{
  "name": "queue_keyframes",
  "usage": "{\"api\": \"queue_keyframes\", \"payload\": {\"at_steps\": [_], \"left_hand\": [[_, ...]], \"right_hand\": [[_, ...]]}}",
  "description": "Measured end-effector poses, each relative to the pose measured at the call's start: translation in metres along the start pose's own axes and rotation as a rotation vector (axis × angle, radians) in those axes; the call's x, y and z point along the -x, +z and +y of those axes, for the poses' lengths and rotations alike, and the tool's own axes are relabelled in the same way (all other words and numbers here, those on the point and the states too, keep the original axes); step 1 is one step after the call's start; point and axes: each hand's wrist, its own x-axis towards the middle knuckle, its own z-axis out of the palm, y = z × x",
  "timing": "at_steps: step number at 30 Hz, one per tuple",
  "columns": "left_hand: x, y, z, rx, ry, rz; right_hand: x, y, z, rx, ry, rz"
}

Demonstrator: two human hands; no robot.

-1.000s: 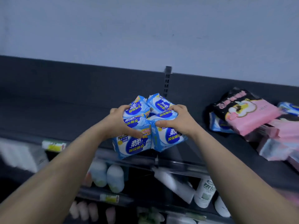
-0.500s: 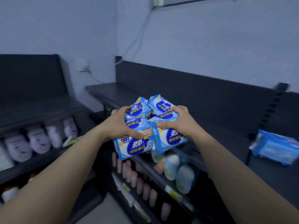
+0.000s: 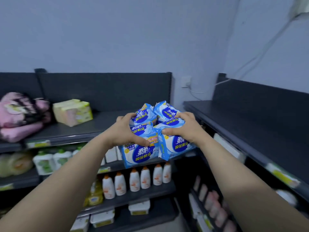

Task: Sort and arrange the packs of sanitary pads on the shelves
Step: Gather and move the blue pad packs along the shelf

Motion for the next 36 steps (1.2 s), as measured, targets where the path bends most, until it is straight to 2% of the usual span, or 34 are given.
{"api": "queue_keyframes", "payload": {"at_steps": [5, 12, 18, 25, 36], "left_hand": [[-0.011, -0.075, -0.072, 0.071, -0.108, 0.035], [-0.036, -0.127, -0.139, 0.062, -0.198, 0.114], [-0.087, -0.140, -0.168, 0.079, -0.249, 0.145], [-0.185, -0.150, -0.192, -0.051, -0.270, 0.198], [-0.316, -0.149, -0.244, -0.034, -0.390, 0.177]], "right_hand": [[-0.052, 0.091, -0.024, -0.011, -0.059, -0.113], [-0.109, 0.168, -0.031, -0.015, -0.075, -0.231], [-0.175, 0.199, -0.013, 0.005, -0.075, -0.270], [-0.279, 0.223, 0.022, -0.019, -0.076, -0.301], [-0.414, 0.262, 0.082, 0.006, -0.033, -0.400]]}}
